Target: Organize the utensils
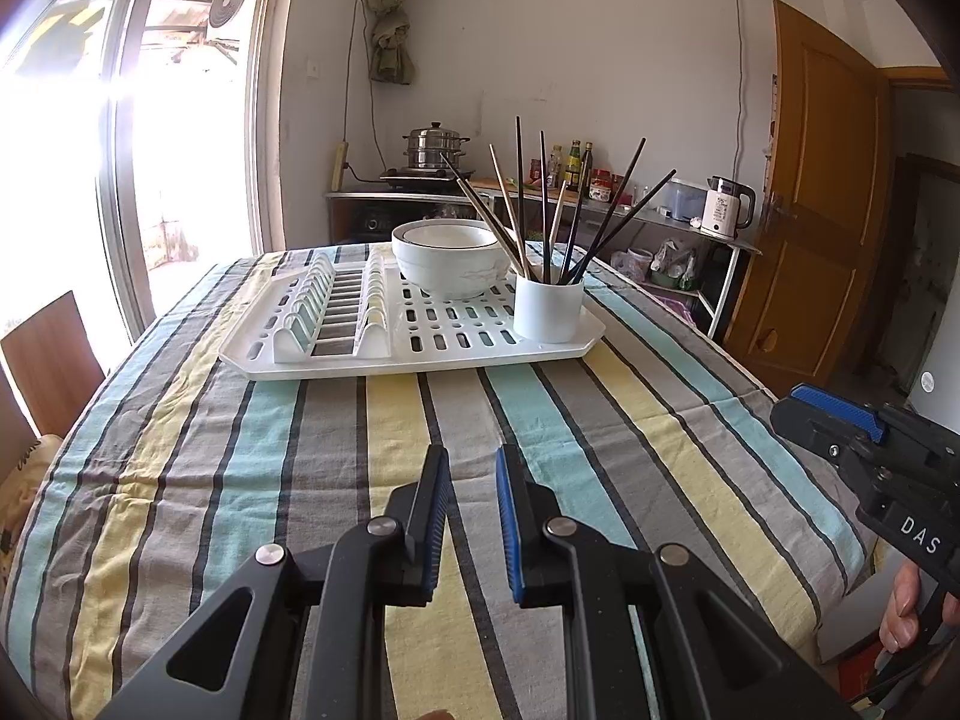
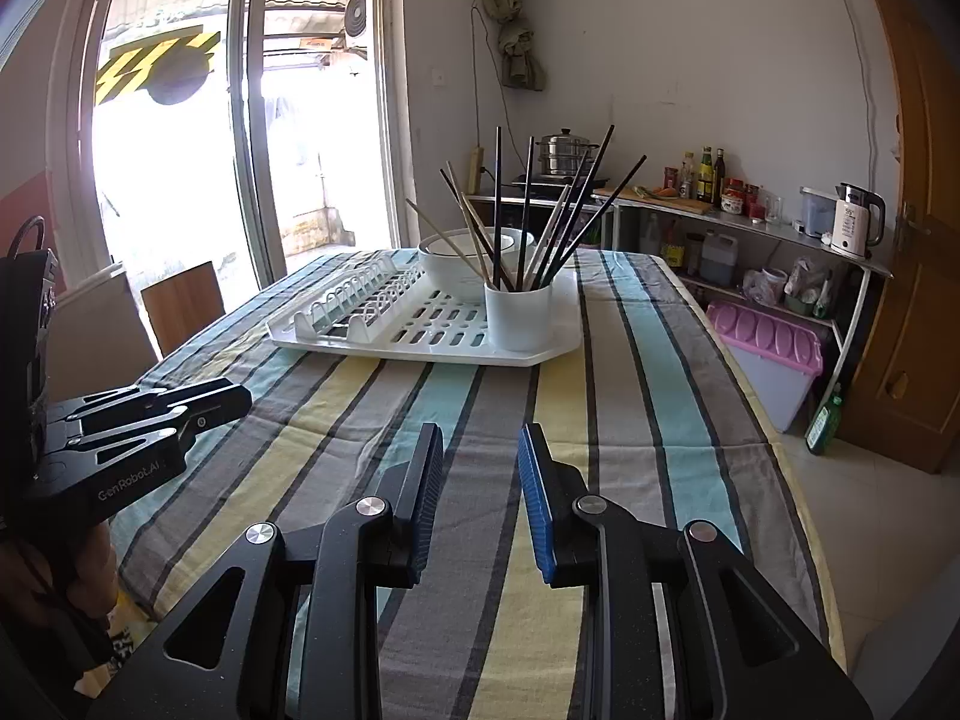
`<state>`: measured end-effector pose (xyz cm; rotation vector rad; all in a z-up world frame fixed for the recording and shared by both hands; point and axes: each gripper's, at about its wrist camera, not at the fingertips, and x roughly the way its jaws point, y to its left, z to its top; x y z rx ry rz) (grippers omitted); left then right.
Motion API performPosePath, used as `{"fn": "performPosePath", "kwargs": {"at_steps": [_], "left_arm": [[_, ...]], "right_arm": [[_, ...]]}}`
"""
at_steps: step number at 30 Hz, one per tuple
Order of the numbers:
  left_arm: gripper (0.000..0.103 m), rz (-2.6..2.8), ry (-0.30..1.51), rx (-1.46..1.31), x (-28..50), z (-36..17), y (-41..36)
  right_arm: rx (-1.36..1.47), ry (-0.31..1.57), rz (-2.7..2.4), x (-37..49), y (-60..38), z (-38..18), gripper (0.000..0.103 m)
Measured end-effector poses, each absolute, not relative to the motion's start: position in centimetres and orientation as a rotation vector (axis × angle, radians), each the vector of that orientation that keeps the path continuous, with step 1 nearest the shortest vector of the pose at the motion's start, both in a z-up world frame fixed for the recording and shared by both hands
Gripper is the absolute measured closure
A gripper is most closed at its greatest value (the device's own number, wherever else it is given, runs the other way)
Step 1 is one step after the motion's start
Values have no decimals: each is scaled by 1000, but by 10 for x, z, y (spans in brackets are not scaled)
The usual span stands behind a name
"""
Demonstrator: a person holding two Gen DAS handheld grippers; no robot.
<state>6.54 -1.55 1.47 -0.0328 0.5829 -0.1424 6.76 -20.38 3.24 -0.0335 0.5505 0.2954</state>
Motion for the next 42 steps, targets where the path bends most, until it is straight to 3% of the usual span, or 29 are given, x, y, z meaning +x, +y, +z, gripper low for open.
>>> {"fn": "performPosePath", "kwargs": {"at_steps": [42], "left_arm": [[88, -122, 588, -3, 70, 9, -17]], "right_arm": [[-44, 568, 300, 69, -201, 30, 76]]}}
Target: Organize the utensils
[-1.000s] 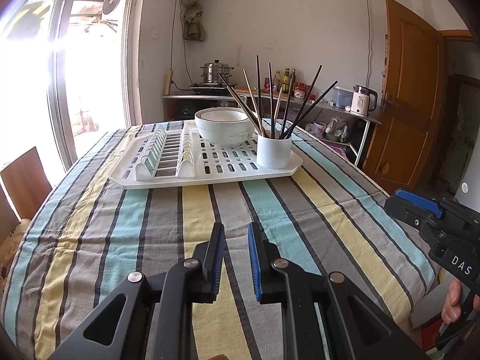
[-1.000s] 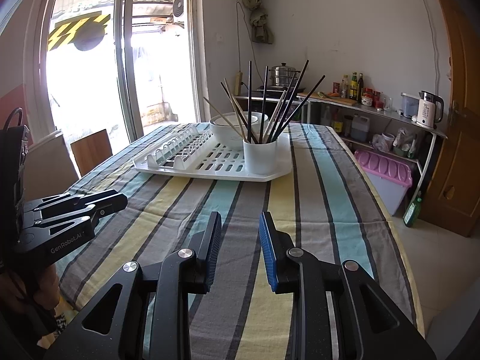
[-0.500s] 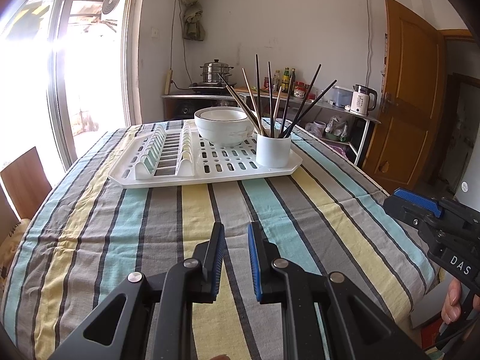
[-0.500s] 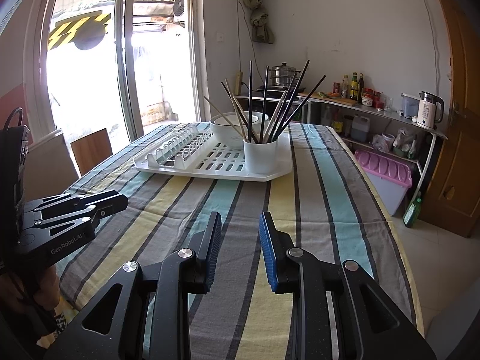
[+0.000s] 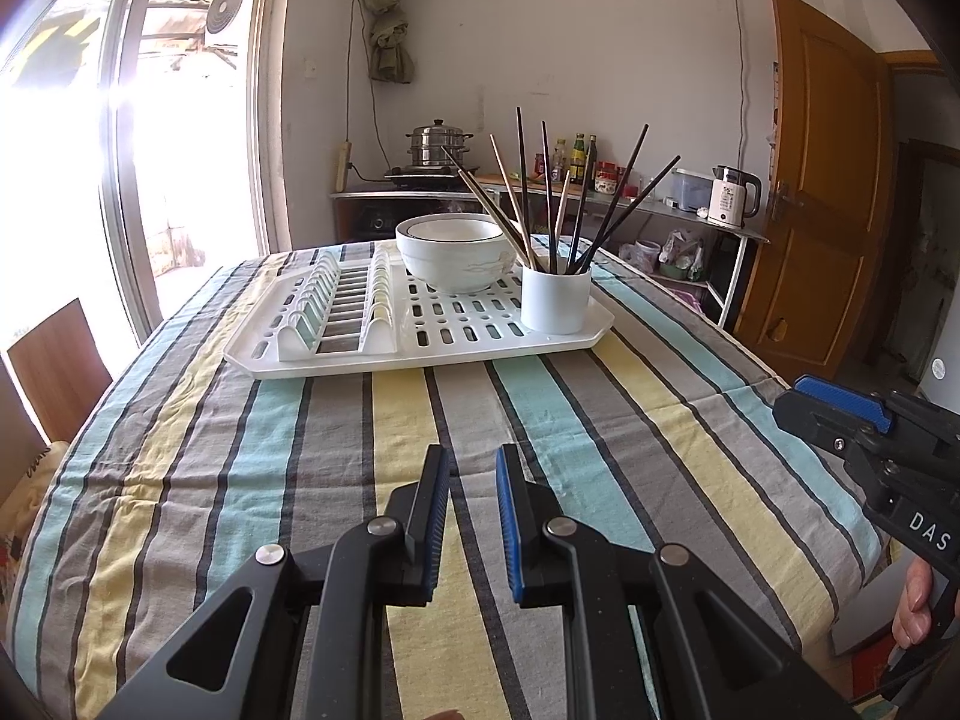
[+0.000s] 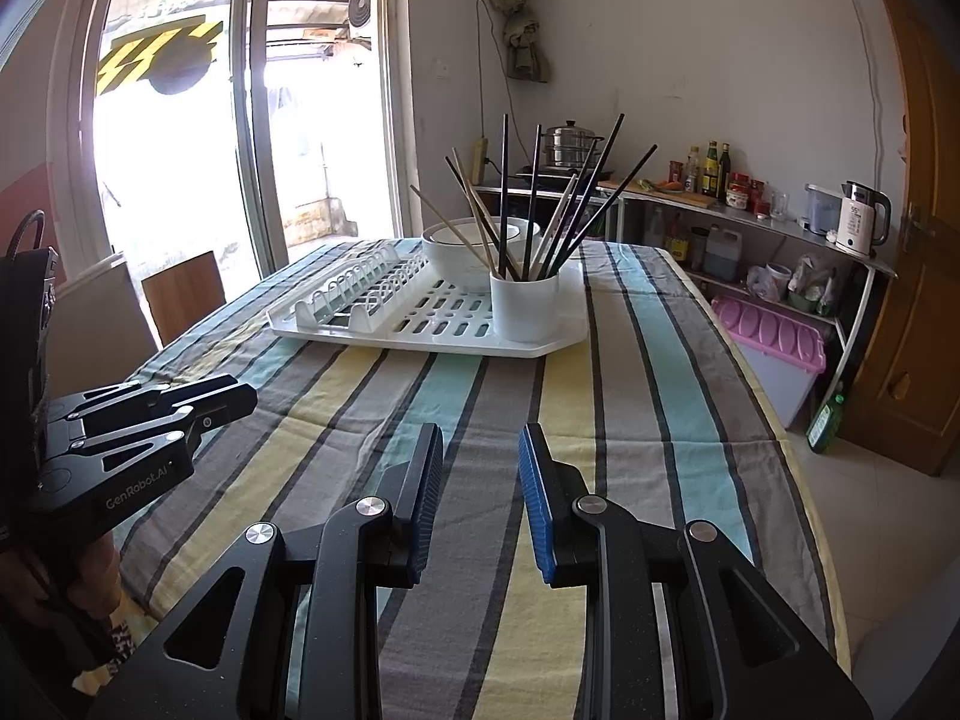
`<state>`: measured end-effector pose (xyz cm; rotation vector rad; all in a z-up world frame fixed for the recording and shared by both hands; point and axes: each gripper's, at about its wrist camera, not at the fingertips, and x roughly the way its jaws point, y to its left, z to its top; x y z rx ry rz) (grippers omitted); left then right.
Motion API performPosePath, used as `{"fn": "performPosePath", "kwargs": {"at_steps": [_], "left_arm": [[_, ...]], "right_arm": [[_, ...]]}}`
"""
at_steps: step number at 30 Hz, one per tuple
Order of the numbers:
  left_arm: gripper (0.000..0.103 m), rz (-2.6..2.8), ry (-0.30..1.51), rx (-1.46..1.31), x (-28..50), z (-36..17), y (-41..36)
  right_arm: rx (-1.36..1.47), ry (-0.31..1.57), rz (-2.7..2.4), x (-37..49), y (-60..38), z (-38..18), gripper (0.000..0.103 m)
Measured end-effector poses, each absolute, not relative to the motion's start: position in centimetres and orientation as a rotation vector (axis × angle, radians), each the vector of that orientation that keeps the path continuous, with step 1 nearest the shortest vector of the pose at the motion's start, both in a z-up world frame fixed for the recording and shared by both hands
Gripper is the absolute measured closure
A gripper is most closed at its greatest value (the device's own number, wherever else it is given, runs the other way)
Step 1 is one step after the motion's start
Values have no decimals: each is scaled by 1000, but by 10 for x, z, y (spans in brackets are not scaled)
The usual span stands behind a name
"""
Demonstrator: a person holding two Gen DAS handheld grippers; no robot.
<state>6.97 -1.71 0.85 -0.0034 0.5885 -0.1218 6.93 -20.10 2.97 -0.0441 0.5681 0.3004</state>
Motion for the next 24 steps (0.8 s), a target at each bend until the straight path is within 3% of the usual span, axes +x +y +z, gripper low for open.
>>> {"fn": "performPosePath", "kwargs": {"at_steps": [24], "left_arm": [[87, -108, 579, 0, 71, 5, -18]], "right_arm": [[-43, 576, 299, 71, -203, 29, 76]]}}
